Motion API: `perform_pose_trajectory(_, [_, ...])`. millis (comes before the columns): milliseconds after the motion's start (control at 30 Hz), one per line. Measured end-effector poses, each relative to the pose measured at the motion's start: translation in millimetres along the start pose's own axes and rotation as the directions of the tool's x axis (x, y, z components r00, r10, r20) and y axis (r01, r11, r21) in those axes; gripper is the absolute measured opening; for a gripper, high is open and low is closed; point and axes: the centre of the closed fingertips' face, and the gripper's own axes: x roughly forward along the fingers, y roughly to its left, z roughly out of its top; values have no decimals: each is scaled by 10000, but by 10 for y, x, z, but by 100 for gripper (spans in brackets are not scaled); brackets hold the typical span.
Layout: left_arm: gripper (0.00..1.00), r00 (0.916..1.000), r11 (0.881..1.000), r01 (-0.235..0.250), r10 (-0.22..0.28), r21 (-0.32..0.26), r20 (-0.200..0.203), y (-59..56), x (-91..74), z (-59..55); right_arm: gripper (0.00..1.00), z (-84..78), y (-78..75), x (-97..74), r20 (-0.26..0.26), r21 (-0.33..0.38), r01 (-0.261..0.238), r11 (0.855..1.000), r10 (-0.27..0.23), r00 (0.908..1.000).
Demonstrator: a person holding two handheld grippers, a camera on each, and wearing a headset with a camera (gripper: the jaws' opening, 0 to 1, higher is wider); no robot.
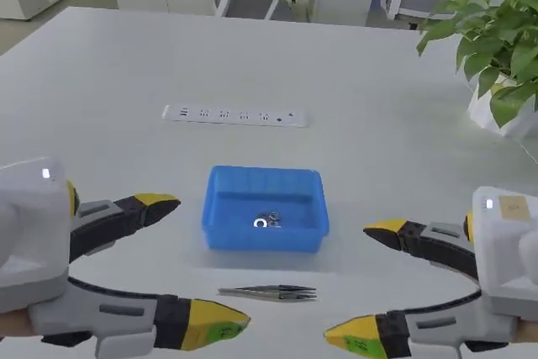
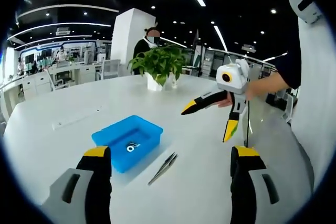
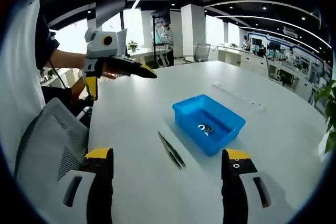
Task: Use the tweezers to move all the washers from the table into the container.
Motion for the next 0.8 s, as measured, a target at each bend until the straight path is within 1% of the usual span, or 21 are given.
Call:
perform_pose_trajectory(67, [100, 9998, 9998, 24, -20, 189, -203, -21, -38, -19, 95, -9, 3, -51, -9, -78, 95, 9999, -95, 10000])
perform_pose_trajectory(133, [100, 9995, 9994, -86, 97, 332, -313, -6, -75, -34, 100, -37, 0, -108, -166, -308, 185, 9994, -191, 9997])
perform_pose_trajectory(167, [100, 9993, 9993, -112, 124, 351, -341, 0, -82, -38, 100, -42, -15, -133, -185, -352, 288, 9990, -294, 9994])
perform_pose_trajectory(233, [100, 9983, 9990, -202, 224, 404, -540, 33, -117, -66, 100, -29, -23, -179, -155, -327, 350, 9989, -355, 9992])
perform_pose_trajectory(300, [100, 9979, 9984, -284, 313, 498, -570, 59, -159, -61, 100, 8, -61, -218, -31, -300, 550, 9980, -551, 9985])
perform_pose_trajectory(400, [100, 9981, 9985, -259, 286, 490, -549, 50, -209, -42, 100, 61, -76, -244, 130, -241, 645, 9976, -642, 9979])
perform_pose_trajectory(467, [100, 9982, 9979, -166, 201, 621, -556, 17, -230, -35, 100, 99, -68, -250, 165, -335, 626, 9975, -621, 9979])
perform_pose_trajectory(500, [100, 9987, 9986, 101, -74, 529, -508, -32, -236, -31, 100, 112, -66, -251, 182, -356, 606, 9975, -600, 9980])
perform_pose_trajectory(533, [100, 9977, 9992, 319, -304, 236, -598, -75, -244, -50, 100, 136, -65, -247, 262, -340, 560, 9979, -551, 9981])
perform_pose_trajectory(600, [100, 9990, 9992, 103, -86, 383, -437, -49, -237, -35, 100, 163, -66, -233, 328, -342, 508, 9981, -497, 9982])
perform_pose_trajectory(633, [100, 9984, 9980, -17, 53, 634, -560, -16, -234, -64, 100, 170, -73, -229, 324, -380, 528, 9979, -516, 9981])
perform_pose_trajectory(700, [100, 9950, 9977, -190, 252, 644, -965, 47, -238, -156, 100, 187, -95, -223, 338, -424, 557, 9975, -543, 9980])
perform_pose_trajectory(767, [100, 9944, 9972, -272, 341, 693, -1004, 91, -246, -184, 100, 206, -108, -223, 378, -449, 555, 9974, -538, 9978])
perform_pose_trajectory(800, [100, 9947, 9972, -324, 388, 668, -956, 110, -264, -183, 100, 210, -114, -225, 355, -472, 540, 9974, -523, 9980])
